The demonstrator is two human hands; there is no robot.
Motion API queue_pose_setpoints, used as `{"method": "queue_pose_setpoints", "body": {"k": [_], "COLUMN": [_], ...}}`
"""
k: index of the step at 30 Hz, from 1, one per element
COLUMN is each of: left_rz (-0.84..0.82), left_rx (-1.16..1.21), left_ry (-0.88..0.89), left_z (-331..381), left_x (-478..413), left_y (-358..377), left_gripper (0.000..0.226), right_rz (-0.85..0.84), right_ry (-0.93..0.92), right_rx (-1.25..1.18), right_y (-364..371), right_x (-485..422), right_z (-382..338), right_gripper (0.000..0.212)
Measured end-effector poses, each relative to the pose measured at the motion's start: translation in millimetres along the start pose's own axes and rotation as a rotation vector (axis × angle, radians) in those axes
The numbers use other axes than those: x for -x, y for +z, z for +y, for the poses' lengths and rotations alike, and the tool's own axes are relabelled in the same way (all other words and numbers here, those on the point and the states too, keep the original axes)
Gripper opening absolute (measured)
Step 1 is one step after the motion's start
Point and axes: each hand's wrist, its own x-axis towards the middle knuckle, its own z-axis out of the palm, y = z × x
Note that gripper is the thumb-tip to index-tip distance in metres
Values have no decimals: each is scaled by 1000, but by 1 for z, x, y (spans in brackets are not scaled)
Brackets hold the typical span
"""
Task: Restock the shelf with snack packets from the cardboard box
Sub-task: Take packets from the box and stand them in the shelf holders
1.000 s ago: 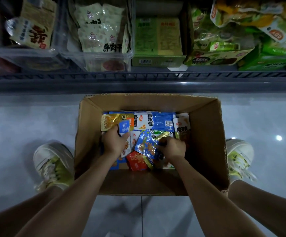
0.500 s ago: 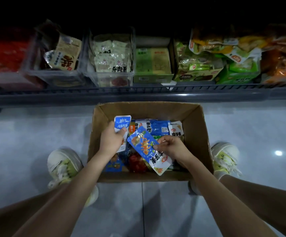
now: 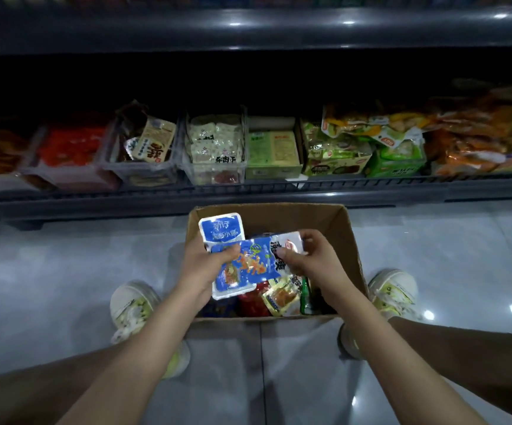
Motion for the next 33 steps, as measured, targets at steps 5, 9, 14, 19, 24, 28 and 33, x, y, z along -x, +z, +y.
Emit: {"method": "queue_pose_setpoints", "body": {"k": [5,9,14,19,24,28,33], "left_rz": [10,-136,-314,-153,47,194,241], "left_rx": [49,-14,-184,-182,-109,-102,-126], "left_ry": [-20,-112,-174,-147,-89,-17,-1], "left_z": [-6,-11,-27,-39,-40,-33,-30], "left_x": [15,21,25,18,-6,-25,-58], "left_y": [-5,-25,-42,-36,-40,-48,-44], "left_gripper": [31,34,48,35,29,27,26], "right_rz": [-134,-119,-303,-256,-67,55,246], "right_ry": [237,202,189,140,174,254,392], "right_rx": [-297,-245,-90,-148,-181,-191,-372], "right_y": [13,15,25,43,38,34,38], "right_x": [25,33,34,20,-6,-31,-77], "right_z": [15,26,38,46,59,77,106], "right_gripper": [36,29,28,26,26,25,45]}}
